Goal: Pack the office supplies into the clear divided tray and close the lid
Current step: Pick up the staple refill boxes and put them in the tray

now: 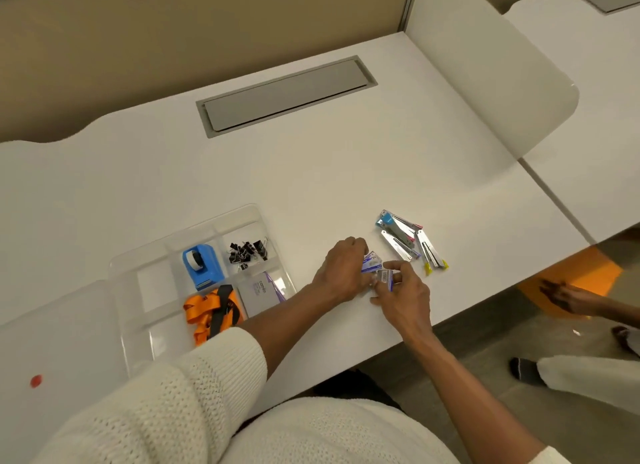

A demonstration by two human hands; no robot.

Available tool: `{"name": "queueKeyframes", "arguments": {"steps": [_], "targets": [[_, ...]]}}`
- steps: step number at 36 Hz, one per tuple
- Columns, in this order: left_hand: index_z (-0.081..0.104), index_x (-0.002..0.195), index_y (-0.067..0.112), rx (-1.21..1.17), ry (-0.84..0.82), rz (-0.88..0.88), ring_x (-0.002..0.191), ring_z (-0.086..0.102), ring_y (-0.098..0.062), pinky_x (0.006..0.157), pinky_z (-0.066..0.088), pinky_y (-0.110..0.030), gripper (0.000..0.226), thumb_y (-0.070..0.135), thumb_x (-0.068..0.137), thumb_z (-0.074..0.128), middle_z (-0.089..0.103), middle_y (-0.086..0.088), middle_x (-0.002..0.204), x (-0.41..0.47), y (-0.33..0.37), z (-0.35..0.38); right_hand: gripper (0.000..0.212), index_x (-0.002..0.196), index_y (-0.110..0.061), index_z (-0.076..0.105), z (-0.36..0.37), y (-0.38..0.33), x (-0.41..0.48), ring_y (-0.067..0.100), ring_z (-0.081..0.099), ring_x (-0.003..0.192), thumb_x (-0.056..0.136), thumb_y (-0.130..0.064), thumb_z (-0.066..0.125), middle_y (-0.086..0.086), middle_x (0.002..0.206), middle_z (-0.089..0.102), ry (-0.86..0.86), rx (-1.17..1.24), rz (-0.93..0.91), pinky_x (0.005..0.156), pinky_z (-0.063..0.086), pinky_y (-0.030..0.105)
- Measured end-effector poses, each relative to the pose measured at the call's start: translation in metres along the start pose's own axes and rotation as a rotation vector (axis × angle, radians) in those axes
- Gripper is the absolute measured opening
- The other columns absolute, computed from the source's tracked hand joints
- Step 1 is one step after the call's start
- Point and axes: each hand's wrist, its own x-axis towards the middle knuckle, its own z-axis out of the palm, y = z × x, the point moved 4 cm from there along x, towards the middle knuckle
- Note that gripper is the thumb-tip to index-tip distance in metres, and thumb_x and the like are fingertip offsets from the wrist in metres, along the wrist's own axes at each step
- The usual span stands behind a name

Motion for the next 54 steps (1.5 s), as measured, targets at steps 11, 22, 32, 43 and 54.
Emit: {"name": "queueKeyframes", "arguments": {"steps": [11, 22, 32, 43, 54], "targets": [[0.062, 0.116, 0.008, -0.038, -0.166, -0.203, 0.101, 0.051, -0.027, 0.081, 0.039, -0.030, 0.038, 0.027, 0.086, 0.076, 0.057, -0.015, 0.119, 0.003, 0.027, -0.006, 0.037, 0.115, -0.031, 0.066, 0.001, 0.018, 0.013, 0.023, 0.076, 0.090, 0.086, -0.012, 0.079, 0.002, 0.099, 0.075, -0.048, 0.048, 0.068, 0.080, 0.065, 0.048], [0.067, 0.112, 0.005, -0.110, -0.125, -0.261, 0.092, 0.062, -0.028, 0.076, 0.048, -0.034, 0.035, 0.023, 0.085, 0.078, 0.067, -0.010, 0.102, -0.019, 0.019, -0.037, 0.038, 0.105, -0.043, 0.073, 0.002, 0.000, 0.003, 0.017, 0.079, 0.082, 0.085, -0.012, 0.084, -0.001, 0.091, 0.075, -0.108, 0.368, 0.057, 0.074, 0.067, 0.041], [0.069, 0.111, 0.012, -0.308, 0.232, -0.340, 0.095, 0.065, -0.024, 0.075, 0.055, -0.037, 0.029, 0.025, 0.086, 0.078, 0.071, -0.006, 0.106, -0.105, -0.031, -0.119, 0.032, 0.116, -0.025, 0.074, 0.030, -0.093, -0.032, 0.027, 0.076, 0.096, 0.090, -0.007, 0.077, 0.003, 0.106, 0.077, -0.373, 0.469, -0.161, 0.073, 0.066, 0.038], [0.071, 0.105, 0.020, -0.354, 0.573, -0.807, 0.078, 0.062, -0.012, 0.058, 0.044, -0.018, 0.026, 0.029, 0.084, 0.084, 0.071, 0.002, 0.097, -0.256, -0.169, -0.163, 0.031, 0.121, -0.031, 0.071, 0.143, -0.175, -0.097, 0.016, 0.073, 0.086, 0.094, -0.015, 0.070, -0.008, 0.102, 0.075, -0.625, 0.046, -0.466, 0.072, 0.065, 0.037], [0.074, 0.101, 0.013, -0.254, 0.486, -0.941, 0.086, 0.072, -0.027, 0.078, 0.059, -0.037, 0.029, 0.031, 0.080, 0.084, 0.077, -0.007, 0.097, -0.281, -0.209, -0.152, 0.029, 0.124, -0.020, 0.067, 0.226, -0.190, -0.158, 0.014, 0.072, 0.079, 0.097, -0.029, 0.068, -0.003, 0.096, 0.074, -0.598, -0.236, -0.532, 0.075, 0.062, 0.034]]}}
